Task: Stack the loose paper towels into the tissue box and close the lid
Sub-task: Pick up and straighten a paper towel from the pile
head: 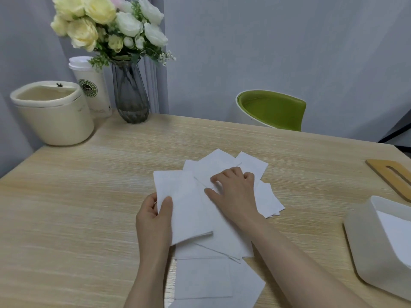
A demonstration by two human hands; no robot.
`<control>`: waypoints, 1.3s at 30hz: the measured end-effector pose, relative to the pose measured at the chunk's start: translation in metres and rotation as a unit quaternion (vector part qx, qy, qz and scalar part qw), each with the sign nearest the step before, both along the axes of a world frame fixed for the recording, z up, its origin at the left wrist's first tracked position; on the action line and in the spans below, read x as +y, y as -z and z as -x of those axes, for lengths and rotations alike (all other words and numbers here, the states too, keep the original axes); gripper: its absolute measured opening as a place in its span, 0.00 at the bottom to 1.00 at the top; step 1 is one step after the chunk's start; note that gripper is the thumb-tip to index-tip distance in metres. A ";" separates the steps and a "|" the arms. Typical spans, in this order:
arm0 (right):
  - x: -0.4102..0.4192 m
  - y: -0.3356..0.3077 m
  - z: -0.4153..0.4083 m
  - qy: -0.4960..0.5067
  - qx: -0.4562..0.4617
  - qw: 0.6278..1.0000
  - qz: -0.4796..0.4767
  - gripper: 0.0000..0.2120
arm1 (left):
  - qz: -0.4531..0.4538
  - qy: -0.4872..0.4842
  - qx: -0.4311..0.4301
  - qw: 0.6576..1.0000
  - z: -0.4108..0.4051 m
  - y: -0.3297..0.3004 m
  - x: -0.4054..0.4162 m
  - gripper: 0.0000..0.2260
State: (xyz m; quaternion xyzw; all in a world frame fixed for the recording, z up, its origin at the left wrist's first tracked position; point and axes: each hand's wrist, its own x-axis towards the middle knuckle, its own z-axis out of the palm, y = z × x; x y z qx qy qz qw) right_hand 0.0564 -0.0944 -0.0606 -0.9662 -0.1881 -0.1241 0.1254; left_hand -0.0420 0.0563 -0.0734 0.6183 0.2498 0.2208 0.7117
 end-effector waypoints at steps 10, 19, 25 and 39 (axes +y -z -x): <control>-0.009 -0.007 0.005 0.003 -0.081 0.997 -0.016 0.06 | -0.003 0.007 0.008 1.000 0.001 -0.002 -0.002 0.08; -0.082 -0.014 0.065 0.017 -0.117 0.989 -0.089 0.12 | -0.009 0.032 0.006 0.999 0.001 -0.002 -0.004 0.08; -0.134 -0.009 0.108 0.037 -0.091 0.987 -0.123 0.11 | 0.010 0.066 0.003 0.998 0.006 -0.009 -0.013 0.08; -0.157 -0.020 0.131 0.158 0.100 0.950 -0.249 0.15 | 0.017 0.180 0.032 0.983 0.007 -0.006 -0.067 0.06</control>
